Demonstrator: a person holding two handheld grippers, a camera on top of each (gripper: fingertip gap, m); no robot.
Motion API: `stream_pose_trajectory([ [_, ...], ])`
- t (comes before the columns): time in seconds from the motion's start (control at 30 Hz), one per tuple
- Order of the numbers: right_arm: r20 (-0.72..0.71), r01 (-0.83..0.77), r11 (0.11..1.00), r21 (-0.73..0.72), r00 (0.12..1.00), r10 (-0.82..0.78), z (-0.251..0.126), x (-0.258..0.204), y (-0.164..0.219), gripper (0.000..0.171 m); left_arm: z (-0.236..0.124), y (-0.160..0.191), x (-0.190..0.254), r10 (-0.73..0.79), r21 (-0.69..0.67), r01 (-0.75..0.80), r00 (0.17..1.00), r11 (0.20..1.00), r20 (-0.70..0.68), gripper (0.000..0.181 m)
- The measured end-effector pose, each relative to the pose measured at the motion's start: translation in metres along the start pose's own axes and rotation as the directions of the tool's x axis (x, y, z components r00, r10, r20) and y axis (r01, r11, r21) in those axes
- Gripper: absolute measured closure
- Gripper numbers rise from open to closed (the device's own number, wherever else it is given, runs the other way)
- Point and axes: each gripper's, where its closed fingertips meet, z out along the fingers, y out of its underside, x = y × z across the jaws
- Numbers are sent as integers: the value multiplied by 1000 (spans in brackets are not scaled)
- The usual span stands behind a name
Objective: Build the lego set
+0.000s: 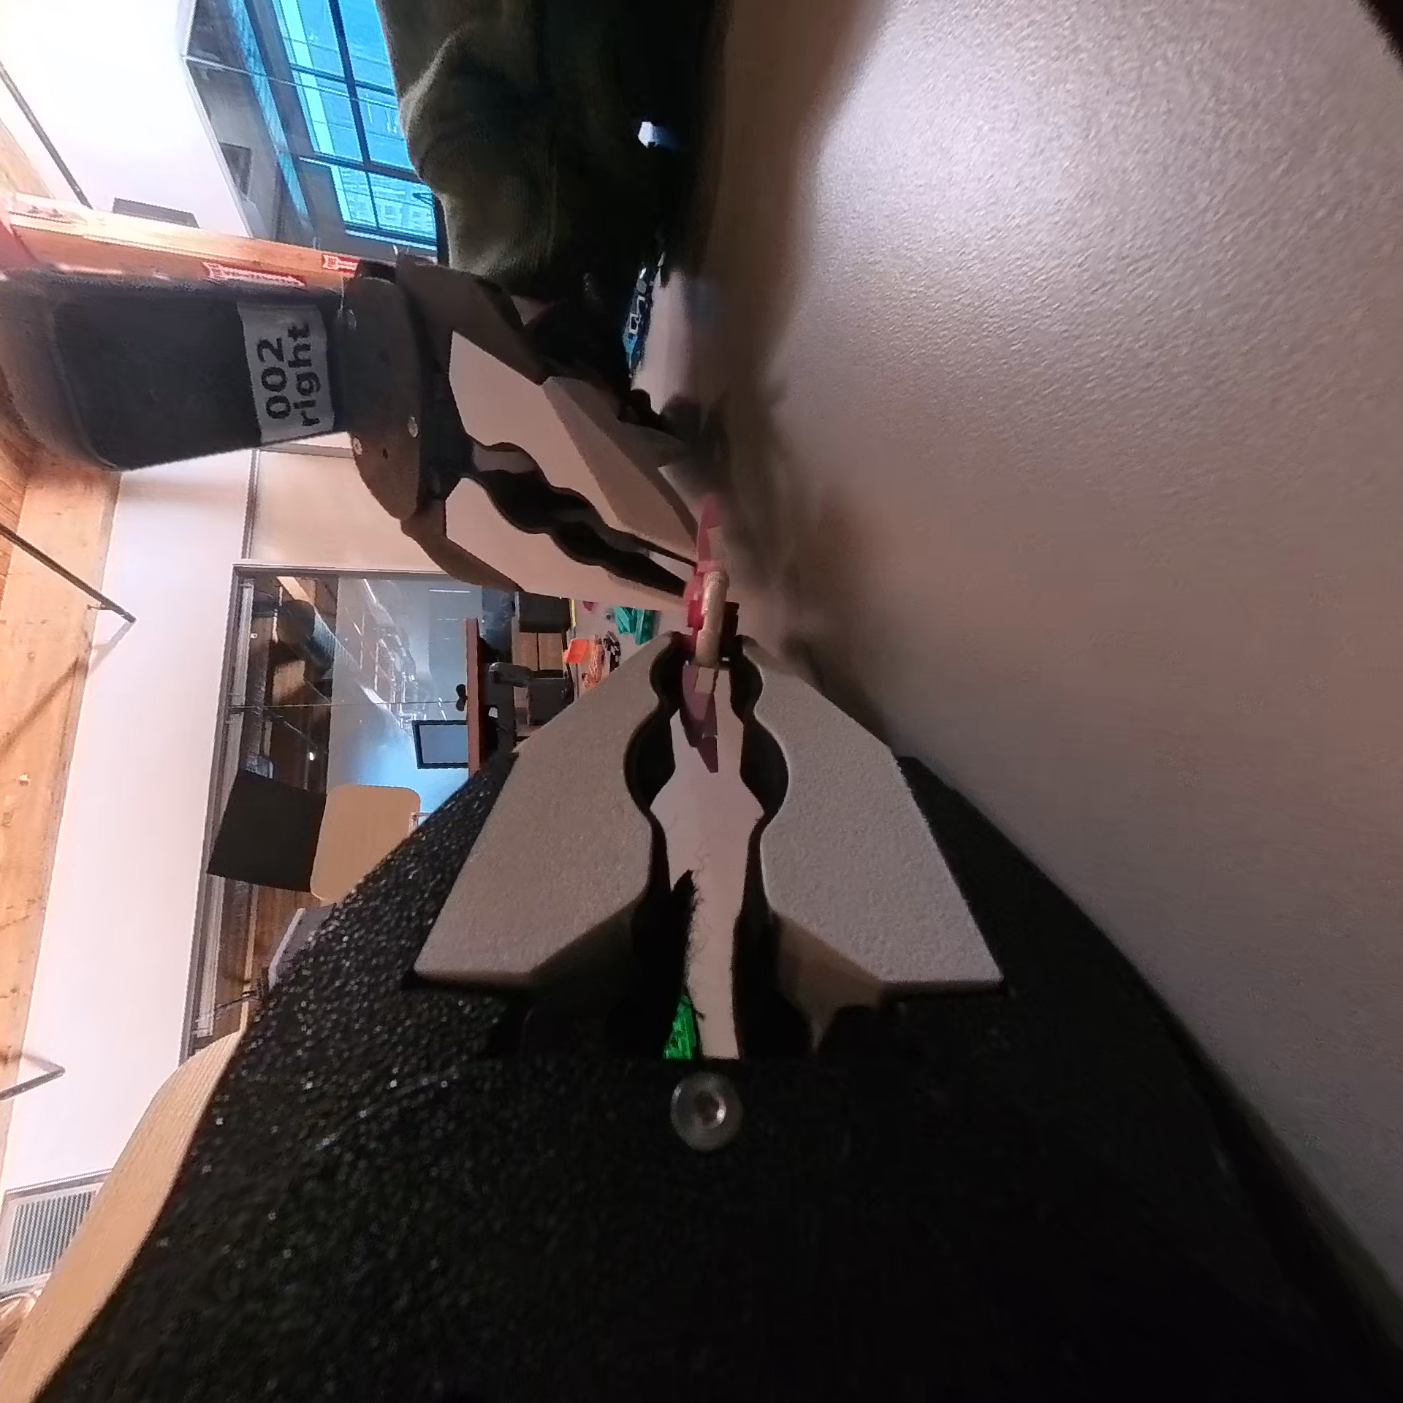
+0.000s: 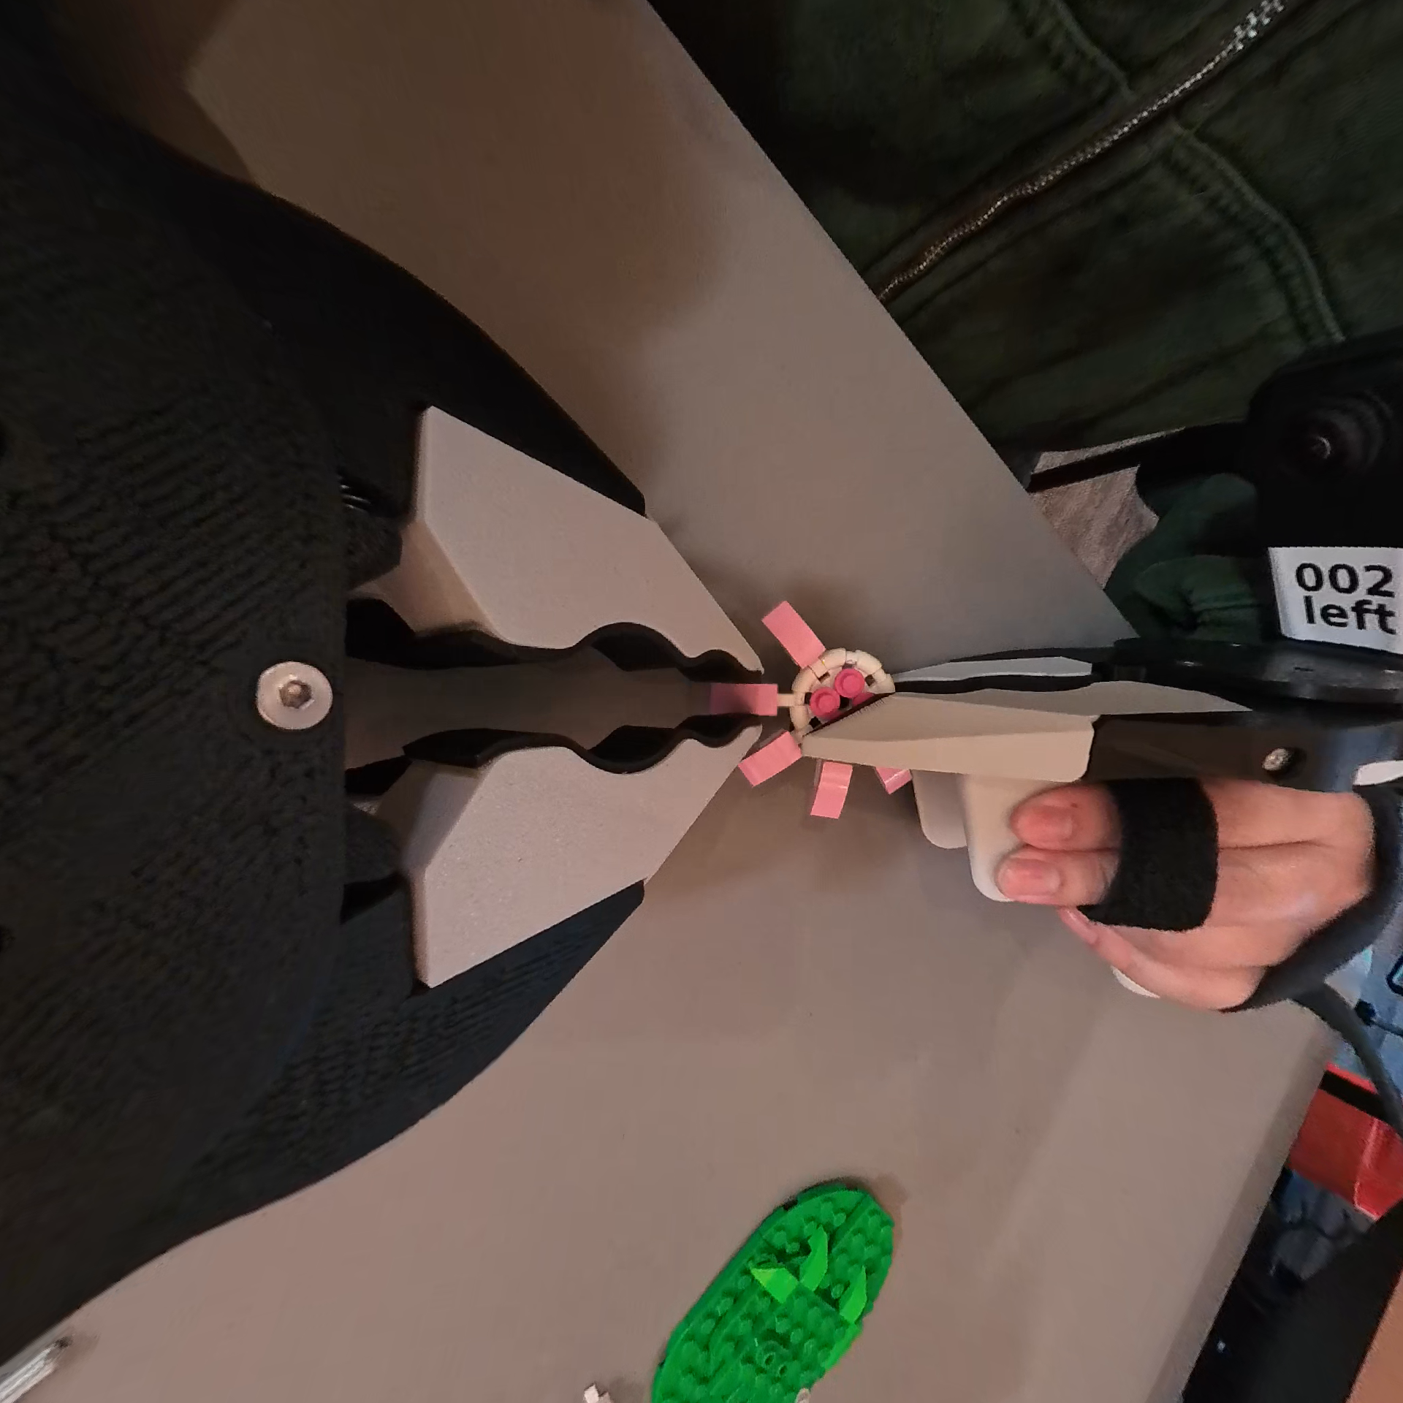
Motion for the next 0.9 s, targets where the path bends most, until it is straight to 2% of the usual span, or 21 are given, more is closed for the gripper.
stream_pose_trajectory([
  [0.53,9,-50,997,-54,999,50,7,1,5,165,2,4,7,-61,-35,59,996,998,-60,173],
  [0.9,2,-96,995,25,995,96,6,4,-8,165,2,6,7,-84,-42,82,995,996,-55,173],
])
